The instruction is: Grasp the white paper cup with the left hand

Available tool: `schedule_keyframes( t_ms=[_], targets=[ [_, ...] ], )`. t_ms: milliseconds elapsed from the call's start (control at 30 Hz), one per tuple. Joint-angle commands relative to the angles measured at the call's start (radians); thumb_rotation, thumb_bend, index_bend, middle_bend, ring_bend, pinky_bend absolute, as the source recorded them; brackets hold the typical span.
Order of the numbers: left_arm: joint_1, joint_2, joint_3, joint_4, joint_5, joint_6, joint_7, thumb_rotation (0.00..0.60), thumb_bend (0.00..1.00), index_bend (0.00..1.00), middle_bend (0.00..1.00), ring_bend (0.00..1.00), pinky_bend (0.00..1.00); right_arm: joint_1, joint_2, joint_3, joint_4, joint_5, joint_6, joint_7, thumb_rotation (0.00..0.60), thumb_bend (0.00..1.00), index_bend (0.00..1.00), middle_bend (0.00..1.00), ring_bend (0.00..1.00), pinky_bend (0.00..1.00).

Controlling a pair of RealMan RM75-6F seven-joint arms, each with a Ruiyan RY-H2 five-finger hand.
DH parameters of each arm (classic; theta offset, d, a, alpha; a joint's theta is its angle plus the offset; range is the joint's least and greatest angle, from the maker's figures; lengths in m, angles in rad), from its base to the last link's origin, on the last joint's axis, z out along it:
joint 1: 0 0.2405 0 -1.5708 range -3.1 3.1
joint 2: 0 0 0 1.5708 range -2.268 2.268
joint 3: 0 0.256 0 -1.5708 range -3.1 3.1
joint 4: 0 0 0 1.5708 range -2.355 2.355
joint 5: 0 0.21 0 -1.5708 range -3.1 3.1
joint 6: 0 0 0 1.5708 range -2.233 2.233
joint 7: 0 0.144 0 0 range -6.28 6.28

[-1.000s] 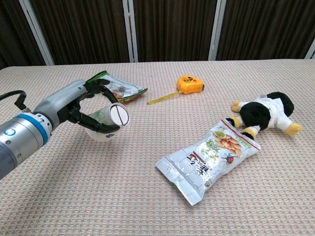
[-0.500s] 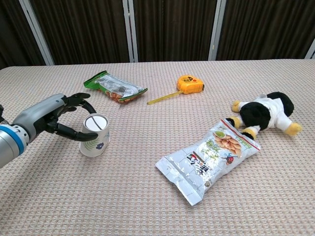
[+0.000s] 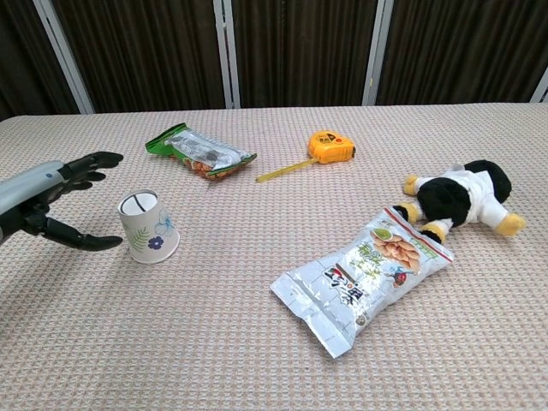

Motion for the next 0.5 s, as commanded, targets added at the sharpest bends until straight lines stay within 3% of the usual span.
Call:
schedule_keyframes(
  t_ms=[33, 233, 367, 500],
  targets=[
    [0.050, 0.057, 0.026, -0.031, 0.077, 0.112, 0.032, 0.600, 0.13, 0.00, 0.00, 0.00, 0.00, 0.000, -0.004, 0.005, 0.005, 0.003, 0.004, 0.002, 0.600, 0.03, 0.04, 0.00, 0.00, 0.00],
    [0.170, 0.137, 0.084, -0.029, 0.182, 0.362, 0.271, 0.600, 0.10, 0.00, 0.00, 0.00, 0.00, 0.002, -0.024, 0.015, 0.023, -0.001, 0.021, 0.007, 0.600, 0.03, 0.04, 0.00, 0.00, 0.00],
    [0.242, 0.177, 0.109, -0.055, 0.173, 0.450, 0.437, 0.600, 0.09, 0.00, 0.00, 0.00, 0.00, 0.003, -0.036, 0.014, 0.031, -0.001, 0.016, -0.006, 0.600, 0.03, 0.02, 0.00, 0.00, 0.00],
    [0.292, 0.201, 0.117, -0.086, 0.157, 0.497, 0.484, 0.600, 0.09, 0.00, 0.00, 0.00, 0.00, 0.007, -0.048, 0.018, 0.039, 0.000, 0.016, -0.019, 0.600, 0.03, 0.00, 0.00, 0.00, 0.00]
  ],
)
